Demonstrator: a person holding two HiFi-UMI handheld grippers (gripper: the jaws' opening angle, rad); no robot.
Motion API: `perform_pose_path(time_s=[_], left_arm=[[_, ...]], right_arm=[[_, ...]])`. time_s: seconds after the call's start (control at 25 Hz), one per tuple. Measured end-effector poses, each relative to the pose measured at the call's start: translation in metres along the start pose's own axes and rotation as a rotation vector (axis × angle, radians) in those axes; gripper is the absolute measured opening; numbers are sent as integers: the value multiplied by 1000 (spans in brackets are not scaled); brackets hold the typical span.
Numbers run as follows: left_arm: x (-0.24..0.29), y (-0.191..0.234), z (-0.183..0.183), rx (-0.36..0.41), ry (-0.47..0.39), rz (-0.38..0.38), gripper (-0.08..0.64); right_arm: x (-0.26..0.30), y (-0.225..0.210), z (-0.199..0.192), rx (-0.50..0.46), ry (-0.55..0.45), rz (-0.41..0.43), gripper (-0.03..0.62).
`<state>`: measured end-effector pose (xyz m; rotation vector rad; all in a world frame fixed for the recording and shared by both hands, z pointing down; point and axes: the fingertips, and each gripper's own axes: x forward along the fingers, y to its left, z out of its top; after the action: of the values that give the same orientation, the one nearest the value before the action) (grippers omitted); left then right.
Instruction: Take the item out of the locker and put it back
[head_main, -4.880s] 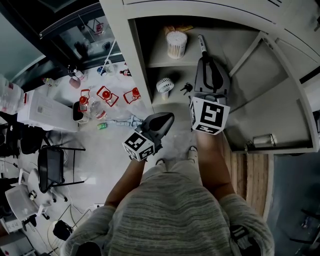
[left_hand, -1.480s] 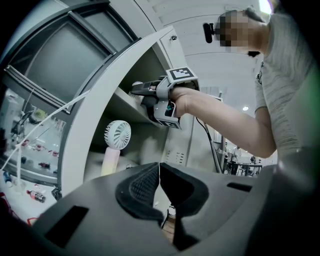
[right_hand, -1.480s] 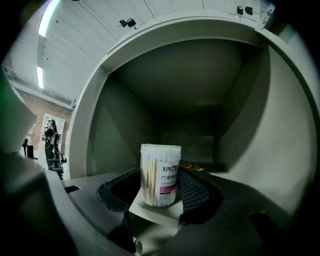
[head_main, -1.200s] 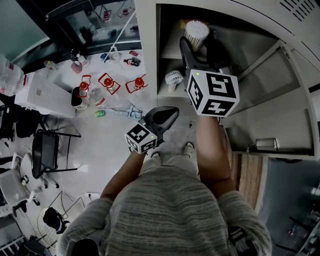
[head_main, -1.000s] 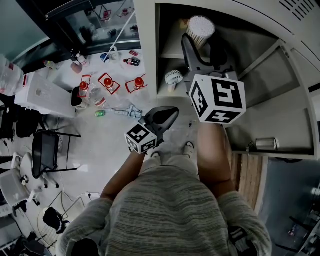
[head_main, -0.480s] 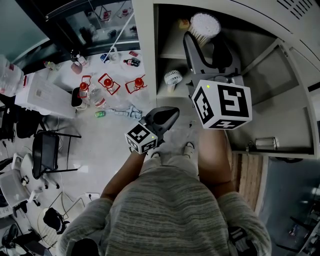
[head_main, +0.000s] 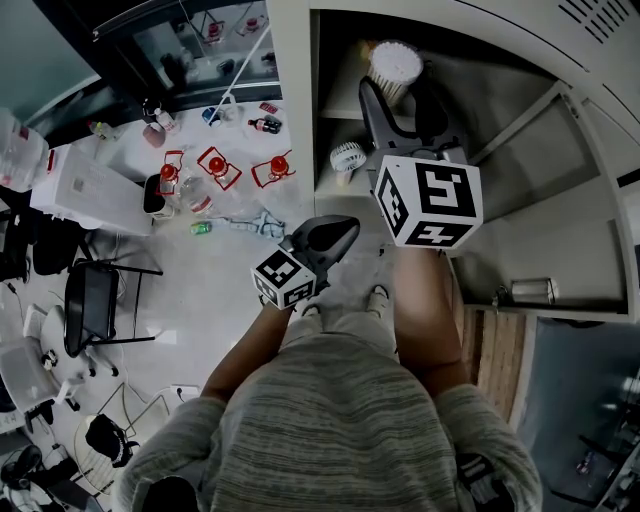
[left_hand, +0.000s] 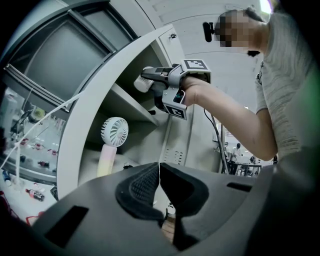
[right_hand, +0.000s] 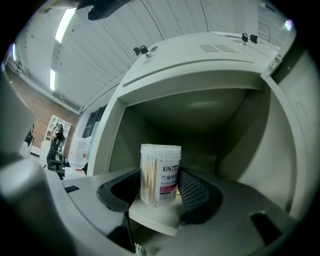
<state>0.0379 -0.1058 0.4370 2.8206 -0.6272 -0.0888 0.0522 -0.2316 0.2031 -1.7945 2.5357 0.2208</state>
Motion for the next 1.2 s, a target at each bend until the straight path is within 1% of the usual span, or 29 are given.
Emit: perform_pose_path(time_s=[0.48,0.8,1.2], left_arm=[[0,0,-3,-8,5,1,9],[-1,0,-3,-9,4,4,9],[-1,-1,-3,-7,2,2,9]], right_arm=[[23,2,-53,17,130,0,247],[25,1,-56,42,121,-5,247],[17,4,-45,32,63,11,249]])
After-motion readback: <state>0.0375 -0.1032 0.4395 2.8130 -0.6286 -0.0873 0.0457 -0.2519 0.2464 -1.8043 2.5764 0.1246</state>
